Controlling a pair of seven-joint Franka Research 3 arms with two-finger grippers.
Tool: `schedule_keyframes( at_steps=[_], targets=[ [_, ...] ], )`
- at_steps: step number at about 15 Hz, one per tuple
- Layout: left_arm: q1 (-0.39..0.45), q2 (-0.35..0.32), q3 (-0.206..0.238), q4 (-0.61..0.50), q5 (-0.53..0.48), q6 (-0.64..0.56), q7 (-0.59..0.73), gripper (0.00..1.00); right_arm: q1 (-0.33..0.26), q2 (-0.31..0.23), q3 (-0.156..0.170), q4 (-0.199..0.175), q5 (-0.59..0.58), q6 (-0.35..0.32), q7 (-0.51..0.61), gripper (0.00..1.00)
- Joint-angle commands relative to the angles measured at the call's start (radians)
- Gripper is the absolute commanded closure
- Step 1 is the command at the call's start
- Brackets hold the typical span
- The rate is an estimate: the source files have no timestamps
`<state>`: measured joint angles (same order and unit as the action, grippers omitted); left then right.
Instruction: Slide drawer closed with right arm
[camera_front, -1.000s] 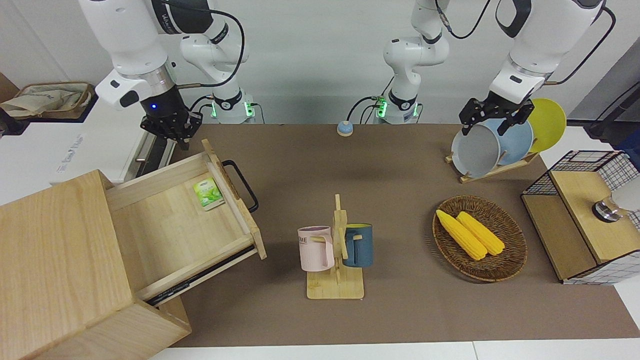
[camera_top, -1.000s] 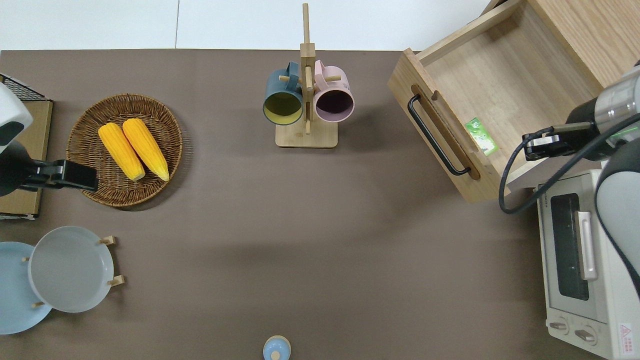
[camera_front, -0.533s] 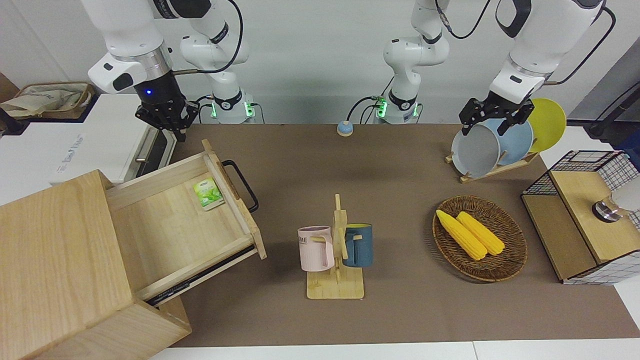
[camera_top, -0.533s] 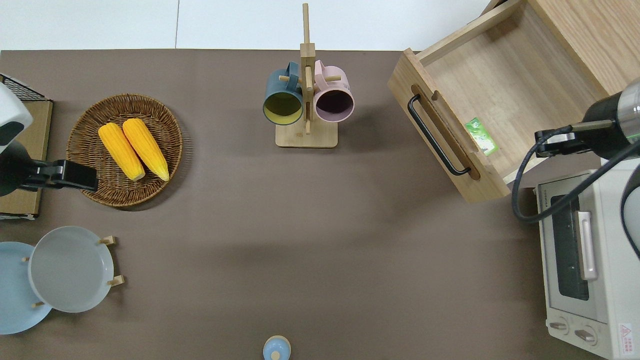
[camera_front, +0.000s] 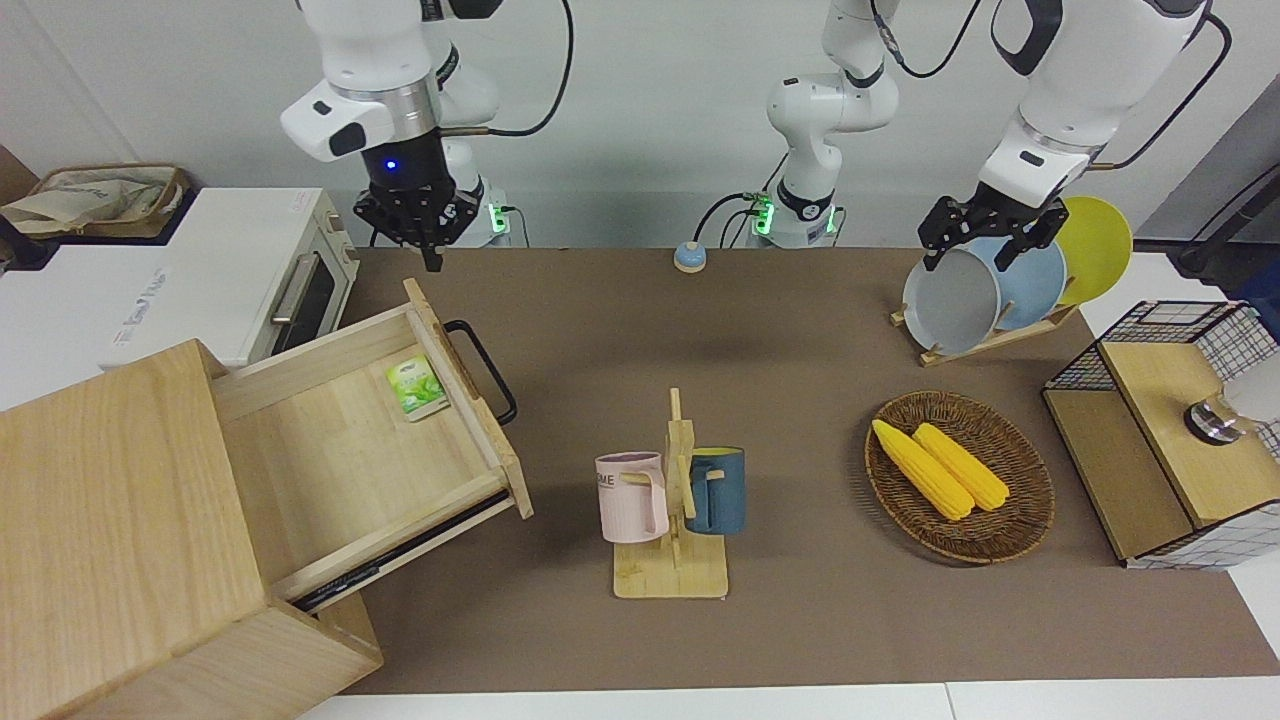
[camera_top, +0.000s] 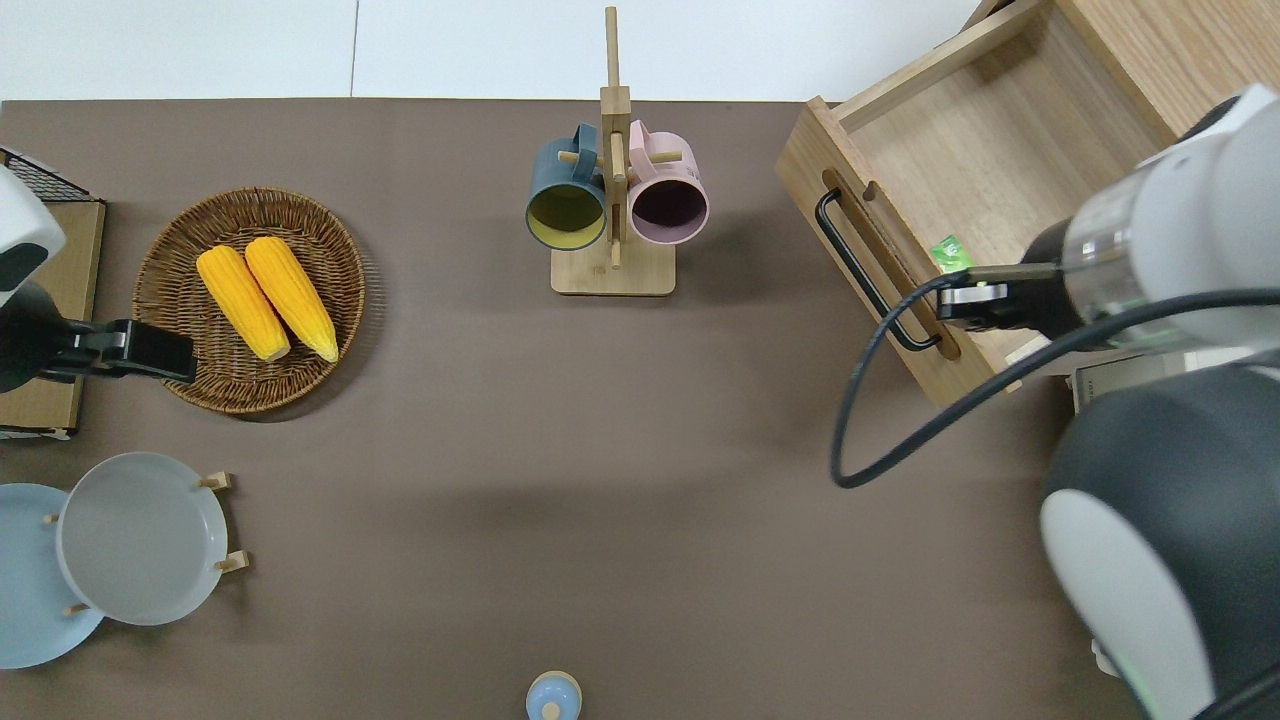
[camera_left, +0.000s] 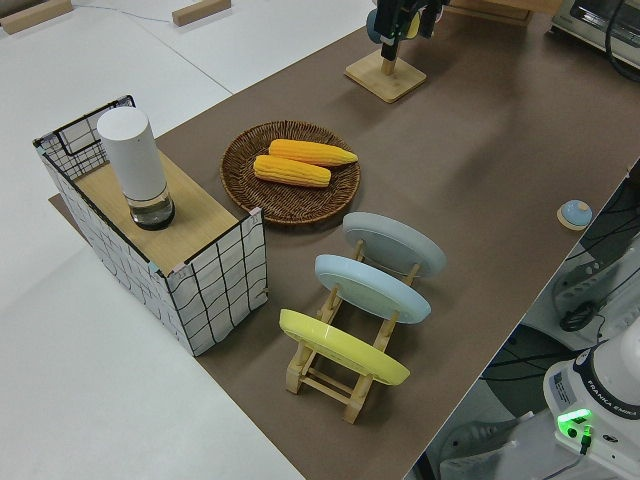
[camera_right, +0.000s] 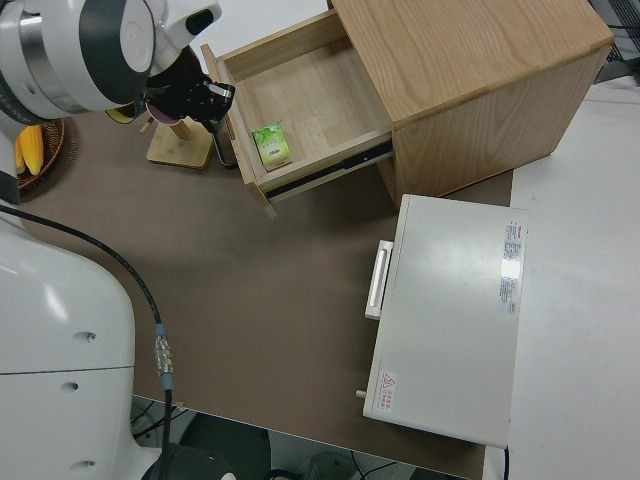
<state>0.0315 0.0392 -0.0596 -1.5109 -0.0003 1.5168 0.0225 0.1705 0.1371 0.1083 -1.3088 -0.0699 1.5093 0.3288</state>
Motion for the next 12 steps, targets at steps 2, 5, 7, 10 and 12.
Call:
schedule_keyframes(
  at_steps=[2,5,7,10,12],
  targets=[
    [0.004,0.011,-0.006,0.024,0.017,-0.02,0.01,0.01,0.102,0.024,-0.001,0.009,-0.031,0.003,0.215,1.0],
    [0.004,0.011,-0.006,0.024,0.017,-0.02,0.01,0.01,0.139,0.042,0.002,0.009,-0.028,0.015,0.321,1.0],
    [0.004,0.011,-0.006,0.026,0.017,-0.02,0.01,0.01,0.164,0.064,0.002,0.009,-0.018,0.022,0.454,1.0],
    [0.004,0.011,-0.006,0.026,0.017,-0.02,0.01,0.01,0.178,0.107,0.043,0.009,-0.013,0.081,0.689,1.0],
    [0.004,0.011,-0.006,0.026,0.017,-0.02,0.01,0.01,0.176,0.136,0.042,0.009,0.056,0.1,0.791,1.0]
  ],
)
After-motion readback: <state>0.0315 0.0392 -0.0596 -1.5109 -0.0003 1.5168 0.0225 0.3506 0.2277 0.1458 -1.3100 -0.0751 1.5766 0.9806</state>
